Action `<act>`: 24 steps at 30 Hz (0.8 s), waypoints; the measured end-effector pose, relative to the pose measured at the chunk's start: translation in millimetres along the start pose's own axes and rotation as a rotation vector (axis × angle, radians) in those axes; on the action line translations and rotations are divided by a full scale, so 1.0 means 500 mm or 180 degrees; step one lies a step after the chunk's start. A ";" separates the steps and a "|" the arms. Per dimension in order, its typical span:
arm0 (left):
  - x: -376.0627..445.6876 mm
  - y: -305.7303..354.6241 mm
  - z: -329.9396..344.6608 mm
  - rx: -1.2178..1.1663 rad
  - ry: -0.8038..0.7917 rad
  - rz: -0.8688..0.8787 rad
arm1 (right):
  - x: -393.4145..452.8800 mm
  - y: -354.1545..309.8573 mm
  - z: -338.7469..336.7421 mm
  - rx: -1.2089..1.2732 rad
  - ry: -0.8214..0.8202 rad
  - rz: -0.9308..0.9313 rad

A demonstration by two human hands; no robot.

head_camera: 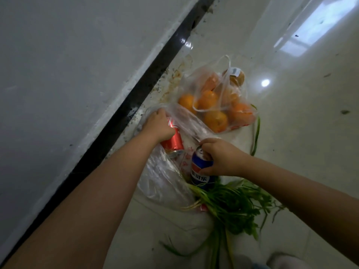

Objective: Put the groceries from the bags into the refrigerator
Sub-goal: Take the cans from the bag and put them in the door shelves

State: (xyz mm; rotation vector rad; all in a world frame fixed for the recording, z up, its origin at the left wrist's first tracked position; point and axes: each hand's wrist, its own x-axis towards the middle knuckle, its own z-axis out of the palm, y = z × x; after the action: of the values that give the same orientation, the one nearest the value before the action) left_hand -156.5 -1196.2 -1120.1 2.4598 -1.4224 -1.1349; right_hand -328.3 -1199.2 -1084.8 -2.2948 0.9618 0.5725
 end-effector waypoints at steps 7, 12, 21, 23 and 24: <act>-0.024 0.008 -0.018 0.0279 -0.0102 0.0448 | -0.015 0.014 0.023 -0.0327 -0.0088 0.0198; -0.097 -0.009 -0.005 0.0563 -0.0490 0.0789 | -0.027 0.025 0.039 -0.0028 -0.0102 0.0360; -0.128 -0.020 0.023 0.0503 -0.0532 0.0443 | -0.043 0.024 0.053 0.0328 -0.0046 0.0372; -0.136 -0.016 0.031 0.0666 -0.0628 0.0374 | -0.054 0.023 0.060 0.0448 0.0074 0.0395; -0.142 -0.015 0.034 0.0676 -0.0646 0.0349 | -0.060 0.024 0.061 0.0502 0.0150 0.0408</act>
State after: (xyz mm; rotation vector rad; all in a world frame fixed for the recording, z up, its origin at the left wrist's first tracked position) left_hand -182.9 -1132.3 -1095.9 2.4195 -1.7977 -1.3037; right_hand -361.5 -1171.0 -1094.0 -2.1267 1.1415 0.4789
